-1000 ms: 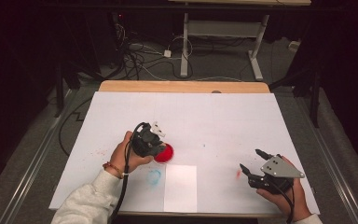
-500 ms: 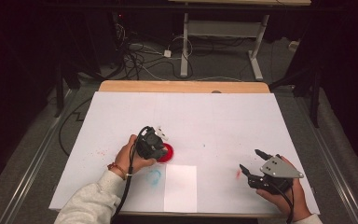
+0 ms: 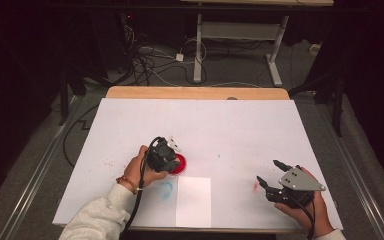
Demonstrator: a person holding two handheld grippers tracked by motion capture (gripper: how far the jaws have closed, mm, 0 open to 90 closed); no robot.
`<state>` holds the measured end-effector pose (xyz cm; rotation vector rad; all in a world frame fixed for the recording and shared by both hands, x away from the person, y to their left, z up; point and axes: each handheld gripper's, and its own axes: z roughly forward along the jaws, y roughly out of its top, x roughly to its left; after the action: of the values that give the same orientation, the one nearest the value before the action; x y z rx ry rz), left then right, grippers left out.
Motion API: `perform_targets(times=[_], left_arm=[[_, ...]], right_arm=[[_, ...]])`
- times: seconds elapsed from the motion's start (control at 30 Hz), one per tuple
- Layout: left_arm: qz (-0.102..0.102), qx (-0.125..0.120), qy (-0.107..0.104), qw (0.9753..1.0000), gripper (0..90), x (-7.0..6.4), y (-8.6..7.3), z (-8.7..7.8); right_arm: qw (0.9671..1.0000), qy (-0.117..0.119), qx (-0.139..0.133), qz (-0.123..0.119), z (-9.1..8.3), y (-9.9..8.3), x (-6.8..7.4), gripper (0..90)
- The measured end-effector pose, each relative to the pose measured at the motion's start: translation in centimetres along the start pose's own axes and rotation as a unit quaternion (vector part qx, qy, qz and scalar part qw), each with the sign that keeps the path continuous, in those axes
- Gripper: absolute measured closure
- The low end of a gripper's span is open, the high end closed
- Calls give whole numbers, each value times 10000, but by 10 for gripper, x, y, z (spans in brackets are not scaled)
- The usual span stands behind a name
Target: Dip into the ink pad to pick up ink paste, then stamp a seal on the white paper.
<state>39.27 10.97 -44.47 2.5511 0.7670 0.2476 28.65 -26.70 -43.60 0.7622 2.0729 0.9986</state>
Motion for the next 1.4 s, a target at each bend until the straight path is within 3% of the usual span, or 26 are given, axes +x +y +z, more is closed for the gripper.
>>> perform_targets(times=[0.33, 0.87, 1.07, 1.4], left_arm=[[-43, -67, -132, 9999, 740, 4, -2, 0], [-6, -93, -27, 10000, 739, 1, -3, 1], [-52, -140, -95, 9998, 739, 3, -4, 1], [69, -150, 12, 9999, 739, 0, 0, -3]], right_arm=[[10000, 6, 40, 26, 4, 0, -2, 296], [10000, 1, -15, 11, 2, 1, -1, 296], [10000, 45, 27, 6, 6, 1, -1, 296], [10000, 8, -13, 2, 2, -1, 0, 296]])
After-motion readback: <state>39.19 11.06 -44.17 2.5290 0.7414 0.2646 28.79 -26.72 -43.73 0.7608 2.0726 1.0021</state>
